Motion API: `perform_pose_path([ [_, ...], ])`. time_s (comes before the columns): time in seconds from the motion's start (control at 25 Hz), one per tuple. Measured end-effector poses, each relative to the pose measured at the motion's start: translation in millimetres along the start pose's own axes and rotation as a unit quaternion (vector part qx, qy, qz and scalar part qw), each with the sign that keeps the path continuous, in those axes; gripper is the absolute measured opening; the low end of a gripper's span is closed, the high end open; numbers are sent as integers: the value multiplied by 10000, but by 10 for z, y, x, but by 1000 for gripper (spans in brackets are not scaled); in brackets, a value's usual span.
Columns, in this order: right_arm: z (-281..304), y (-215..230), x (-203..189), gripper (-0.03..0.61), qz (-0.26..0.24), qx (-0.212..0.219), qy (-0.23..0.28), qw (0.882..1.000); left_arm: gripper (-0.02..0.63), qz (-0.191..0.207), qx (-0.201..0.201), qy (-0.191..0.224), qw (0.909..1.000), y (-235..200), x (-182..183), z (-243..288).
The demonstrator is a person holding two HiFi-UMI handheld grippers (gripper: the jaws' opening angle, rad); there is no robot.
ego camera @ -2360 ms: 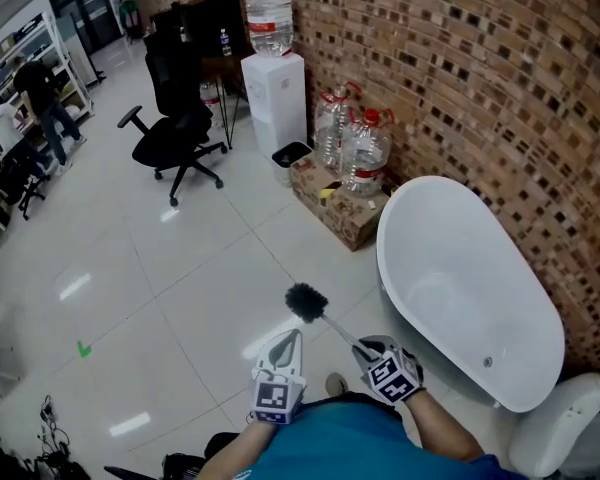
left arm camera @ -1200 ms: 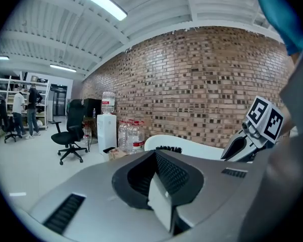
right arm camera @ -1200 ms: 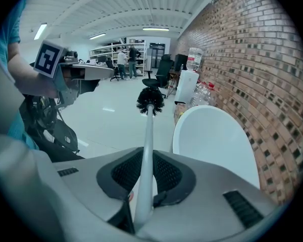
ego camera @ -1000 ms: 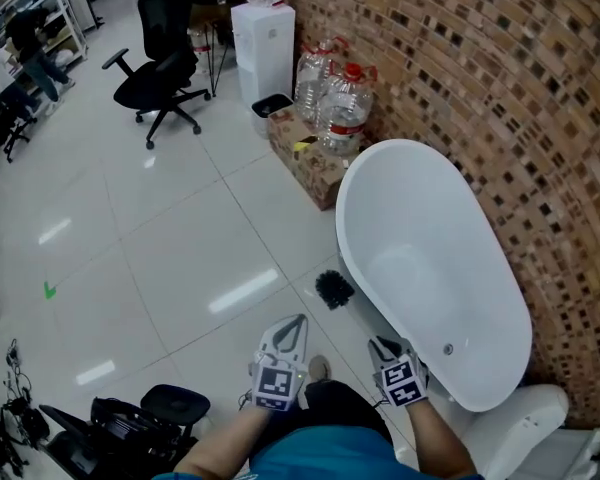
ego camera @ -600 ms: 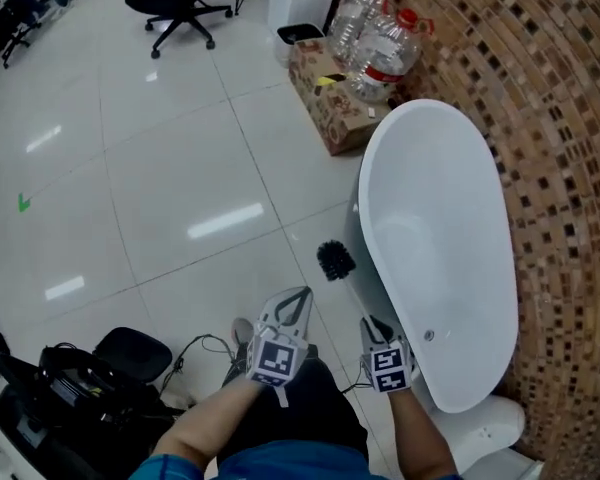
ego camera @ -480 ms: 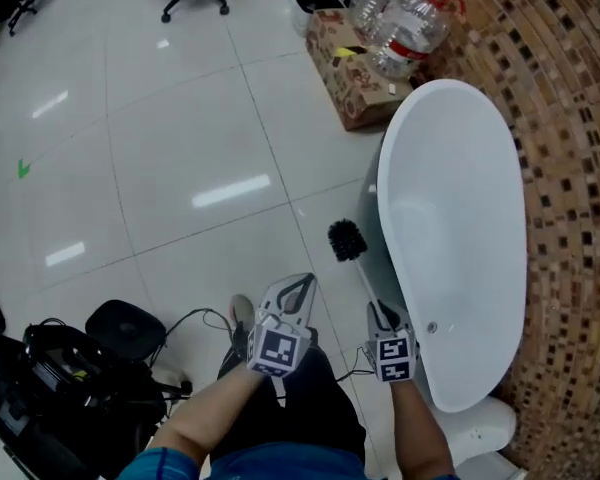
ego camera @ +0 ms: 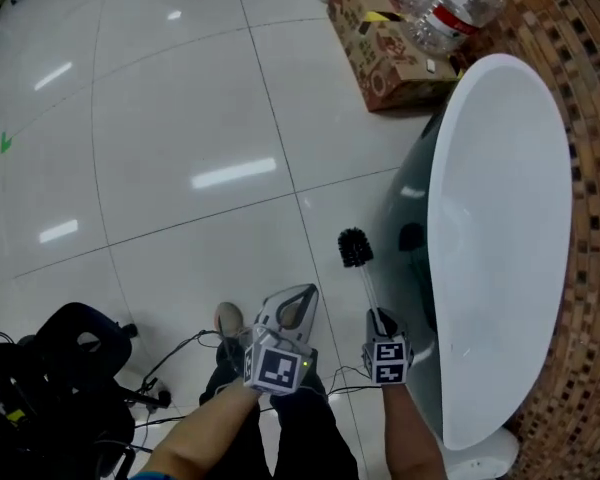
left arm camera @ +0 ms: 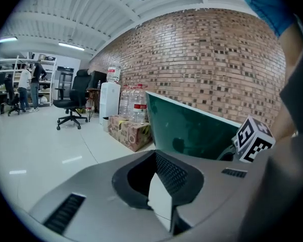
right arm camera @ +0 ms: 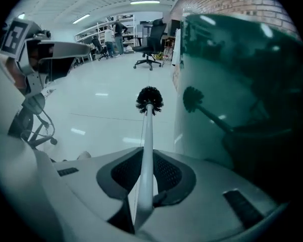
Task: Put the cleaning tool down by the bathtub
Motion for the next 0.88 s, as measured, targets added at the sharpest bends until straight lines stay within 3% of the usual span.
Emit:
perform_pose_path([
  [0.48, 1879, 236, -1177, 75, -142, -159, -1043, 9943, -5, -455, -36, -303, 9985, -53, -1637, 704],
  [0.68, 2491, 369, -1555, 75, -258, -311, -1511, 9877, -5, -483, -56, -342, 9982, -230, -2061, 955],
  [0.88, 2900, 470, -1832, 77, -249, -430, -2185, 9746, -3, -645, 1, -488, 9967, -346, -2245, 929],
])
Point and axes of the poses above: the fingertips, and each gripper's own axes: z forward along the fingers, y to its right, x out of its top, the point moved 7 cm from there along -z, backward along the fingers, and after that the axes turned 5 degrees about y, right-handed, at the moved point
